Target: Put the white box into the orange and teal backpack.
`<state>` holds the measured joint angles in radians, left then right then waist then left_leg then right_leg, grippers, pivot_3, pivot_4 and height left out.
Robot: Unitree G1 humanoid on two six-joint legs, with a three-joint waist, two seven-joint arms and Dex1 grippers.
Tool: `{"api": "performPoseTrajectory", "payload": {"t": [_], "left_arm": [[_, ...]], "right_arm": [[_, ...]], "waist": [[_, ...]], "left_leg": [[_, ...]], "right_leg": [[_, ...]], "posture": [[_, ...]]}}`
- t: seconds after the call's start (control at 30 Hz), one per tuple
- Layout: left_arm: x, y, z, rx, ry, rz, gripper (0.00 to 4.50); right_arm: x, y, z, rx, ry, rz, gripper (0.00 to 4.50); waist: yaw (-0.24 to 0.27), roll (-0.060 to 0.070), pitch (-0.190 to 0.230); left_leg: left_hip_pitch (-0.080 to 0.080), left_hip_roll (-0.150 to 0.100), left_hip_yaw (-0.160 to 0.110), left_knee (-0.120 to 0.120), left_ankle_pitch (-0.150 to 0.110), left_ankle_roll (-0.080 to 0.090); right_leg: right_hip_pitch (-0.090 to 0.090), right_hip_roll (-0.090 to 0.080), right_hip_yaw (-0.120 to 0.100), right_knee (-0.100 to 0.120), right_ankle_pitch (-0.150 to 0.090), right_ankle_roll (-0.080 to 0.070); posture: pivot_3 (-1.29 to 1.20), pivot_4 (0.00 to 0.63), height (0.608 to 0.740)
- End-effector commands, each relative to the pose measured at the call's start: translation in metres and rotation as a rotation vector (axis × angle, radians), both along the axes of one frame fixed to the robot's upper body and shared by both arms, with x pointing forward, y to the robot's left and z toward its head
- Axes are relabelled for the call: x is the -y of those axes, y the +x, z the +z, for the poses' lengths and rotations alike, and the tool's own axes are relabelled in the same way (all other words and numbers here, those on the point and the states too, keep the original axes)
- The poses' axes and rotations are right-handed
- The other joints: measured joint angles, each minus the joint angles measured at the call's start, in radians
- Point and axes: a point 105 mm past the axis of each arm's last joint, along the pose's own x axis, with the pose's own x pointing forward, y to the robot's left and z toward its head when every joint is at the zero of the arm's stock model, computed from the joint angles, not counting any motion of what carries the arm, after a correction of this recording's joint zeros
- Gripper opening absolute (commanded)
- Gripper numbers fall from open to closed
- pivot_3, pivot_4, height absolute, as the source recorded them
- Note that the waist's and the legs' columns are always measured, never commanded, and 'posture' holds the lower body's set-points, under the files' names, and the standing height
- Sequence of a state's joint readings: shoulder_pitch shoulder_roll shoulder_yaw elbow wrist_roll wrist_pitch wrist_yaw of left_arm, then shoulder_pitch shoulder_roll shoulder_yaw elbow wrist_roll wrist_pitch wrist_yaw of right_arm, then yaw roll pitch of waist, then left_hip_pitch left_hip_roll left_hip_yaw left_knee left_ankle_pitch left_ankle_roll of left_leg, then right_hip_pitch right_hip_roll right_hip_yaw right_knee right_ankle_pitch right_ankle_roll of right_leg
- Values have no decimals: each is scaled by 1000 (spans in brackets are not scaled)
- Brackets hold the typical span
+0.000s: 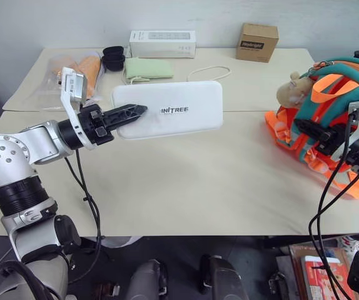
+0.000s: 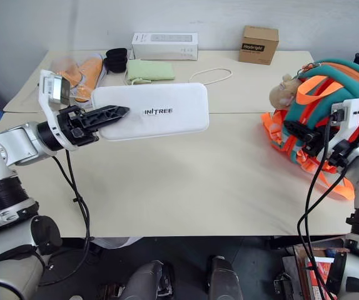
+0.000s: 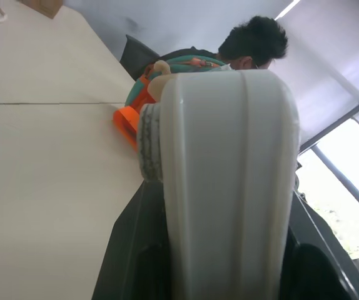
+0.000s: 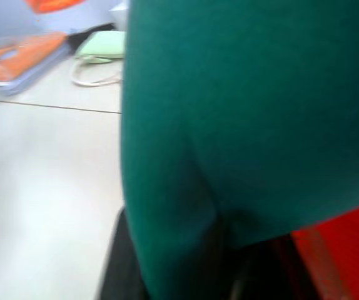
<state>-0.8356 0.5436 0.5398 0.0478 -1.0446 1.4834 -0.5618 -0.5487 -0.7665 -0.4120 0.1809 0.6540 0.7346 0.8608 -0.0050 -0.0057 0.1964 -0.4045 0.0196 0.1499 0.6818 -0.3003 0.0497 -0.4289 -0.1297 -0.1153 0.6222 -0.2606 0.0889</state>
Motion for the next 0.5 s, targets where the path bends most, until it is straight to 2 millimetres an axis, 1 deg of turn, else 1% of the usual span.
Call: {"api": "performPoseTrajectory", "payload": {"t": [0.03, 0.07, 0.1, 0.13, 0.17, 0.23, 0.33, 0.4, 0.5], "left_arm": [[-16, 3, 19, 117, -13, 87, 1268], [-22, 9, 22, 154, -8, 138, 1268], [-25, 13, 25, 180, -3, 171, 1268], [-28, 13, 31, 232, 4, 180, 1268], [-29, 12, 36, 271, 9, 180, 1268], [-29, 9, 46, 330, 17, 150, 1268], [-25, 4, 53, 391, 49, 94, 1268], [-20, -2, 56, 424, 75, 42, 1268], [-14, -8, 57, 456, 90, -27, 1268]], "right_arm": [[-47, -30, 31, 84, -62, 290, 25], [-61, -40, 32, 81, -92, 376, 25], [-70, -47, 33, 77, -112, 428, 25], [-85, -61, 36, 70, -130, 523, 25], [-95, -72, 38, 60, -144, 598, 25], [-110, -95, 44, 44, -170, 745, 25], [-118, -117, 52, 25, -179, 867, 25], [-120, -128, 58, 13, -181, 919, 25], [-118, -134, 60, -15, -189, 943, 25]], "waist": [[-3, 0, 0], [-3, 0, 0], [-2, 0, 0], [-1, 0, 0], [-1, 0, 0], [0, 0, 0], [3, -1, 0], [3, -1, 1], [6, -1, 1]], "left_leg": [[0, 1, 0, 0, 0, -1], [0, 1, 0, 0, -1, -1], [0, 2, 0, 0, -1, -2], [0, 2, 0, -1, -1, -2], [0, 3, 0, 0, -1, -3], [0, 3, 1, -1, -1, -3], [-1, 3, 1, -1, -2, -3], [-1, 2, 1, 0, -2, -1], [-1, 2, 1, 0, -3, 0]], "right_leg": [[0, 0, 0, 0, 0, 0], [0, 1, 0, 0, 0, 0], [0, 1, 0, -1, 0, 0], [-1, 1, 0, -1, 0, 0], [-1, 1, 0, -1, 0, 0], [-1, 2, 0, -2, 0, 0], [-1, 2, -1, -3, 0, -1], [-1, 0, -1, -3, 0, -1], [-1, -2, -1, -4, 0, -1]], "posture": [[0, 150, 740], [0, 150, 740], [0, 150, 740], [0, 150, 740], [0, 150, 740], [0, 150, 740], [0, 150, 740], [0, 150, 740], [0, 150, 740]]}}
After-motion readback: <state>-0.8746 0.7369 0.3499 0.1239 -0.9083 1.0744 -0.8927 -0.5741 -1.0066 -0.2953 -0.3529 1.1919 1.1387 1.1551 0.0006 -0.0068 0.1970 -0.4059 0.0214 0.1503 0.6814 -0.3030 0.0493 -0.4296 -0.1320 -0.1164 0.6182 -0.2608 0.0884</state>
